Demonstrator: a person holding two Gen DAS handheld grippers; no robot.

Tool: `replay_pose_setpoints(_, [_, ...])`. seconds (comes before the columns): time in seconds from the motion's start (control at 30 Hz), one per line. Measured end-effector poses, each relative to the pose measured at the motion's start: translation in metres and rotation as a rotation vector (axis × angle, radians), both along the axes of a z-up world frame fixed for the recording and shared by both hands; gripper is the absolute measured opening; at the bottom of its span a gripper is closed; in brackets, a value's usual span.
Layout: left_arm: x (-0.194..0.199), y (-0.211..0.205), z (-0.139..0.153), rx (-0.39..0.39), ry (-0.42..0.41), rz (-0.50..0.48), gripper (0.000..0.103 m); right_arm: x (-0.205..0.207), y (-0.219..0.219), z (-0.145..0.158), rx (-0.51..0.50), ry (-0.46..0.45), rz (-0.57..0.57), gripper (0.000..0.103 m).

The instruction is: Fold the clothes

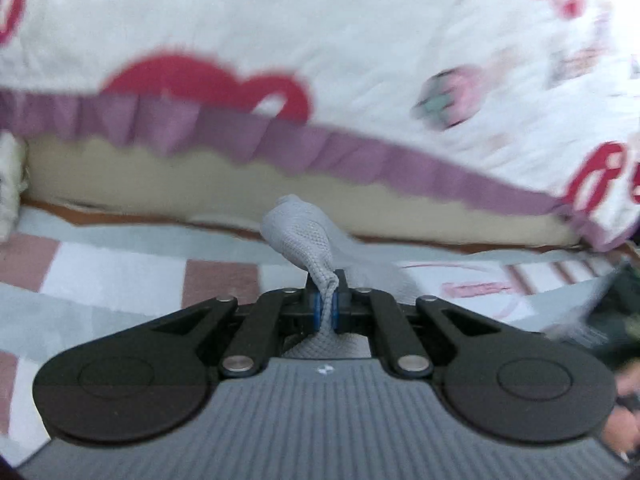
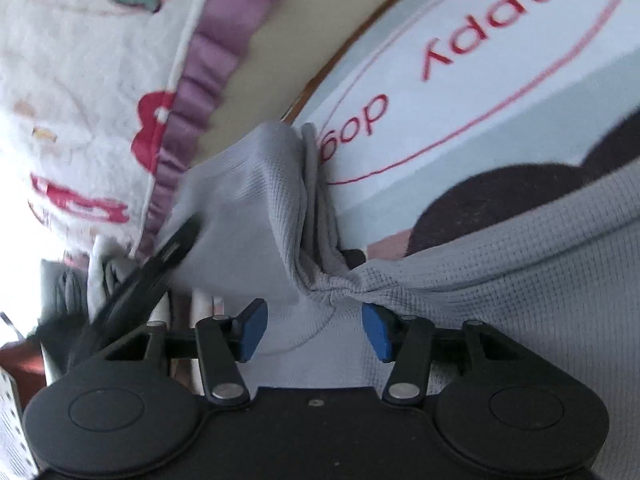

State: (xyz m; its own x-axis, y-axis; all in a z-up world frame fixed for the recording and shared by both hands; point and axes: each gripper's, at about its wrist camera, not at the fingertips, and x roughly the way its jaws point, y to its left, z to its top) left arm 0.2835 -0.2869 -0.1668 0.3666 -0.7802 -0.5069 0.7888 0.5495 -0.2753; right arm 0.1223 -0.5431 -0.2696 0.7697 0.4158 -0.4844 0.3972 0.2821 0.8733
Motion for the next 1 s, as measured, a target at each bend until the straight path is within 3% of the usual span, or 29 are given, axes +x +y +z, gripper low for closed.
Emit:
replay_pose_setpoints(0.1, [-0.058,0.036,0.021,-0.058,-0.105,-0.064,0.004,-0.003,-0.006,-0.011,0.135,0.026,-0.076,0.058])
replay_pose_setpoints(0.2, [-0.114,0.062,0.017,-0.087,-0.125,-0.237,0.005,-0.009,-0.01,-0.021,0.232,0.026,-0.128,0.06])
replay_pose_setpoints(0.27, [-0.142,0.065,-0.003,0.027,-0.15,-0.318,0.006,-0.013,-0.009,-0.022,0.252,0.027,-0.144,0.06])
replay_pose_setpoints(0.37, [-0.165,0.066,-0.032,0.188,-0.163,-0.38,0.006,-0.008,-0.005,-0.012,0.161,0.036,-0.077,0.06])
replay_pose_setpoints(0.5, [-0.174,0.081,-0.043,0.175,-0.04,-0.398,0.01,0.001,0.004,0.0,0.033,0.049,0.028,0.064])
replay_pose_setpoints(0.63, [-0.172,0.099,-0.036,0.186,-0.015,-0.312,0.015,0.012,0.014,0.01,-0.084,0.06,0.123,0.065])
replay_pose_setpoints(0.67, [-0.169,0.104,-0.032,0.16,-0.003,-0.278,0.019,0.013,0.016,0.012,-0.109,0.059,0.136,0.065])
replay_pose_setpoints(0.73, [-0.16,0.106,-0.025,0.09,0.018,-0.226,0.043,0.019,0.02,0.015,-0.147,0.054,0.151,0.068])
replay_pose_setpoints(0.77, [-0.158,0.104,-0.02,0.067,0.005,-0.218,0.057,0.023,0.021,0.016,-0.162,0.057,0.157,0.069])
replay_pose_setpoints(0.8, [-0.158,0.098,-0.016,0.074,-0.038,-0.222,0.06,0.027,0.022,0.018,-0.178,0.06,0.162,0.069])
replay_pose_setpoints(0.9, [-0.16,0.072,-0.011,0.172,-0.186,-0.22,0.06,0.034,0.022,0.02,-0.178,0.087,0.164,0.069])
replay_pose_setpoints(1.0, [-0.155,0.048,-0.015,0.193,-0.199,-0.195,0.061,0.03,0.018,0.017,-0.145,0.084,0.155,0.068])
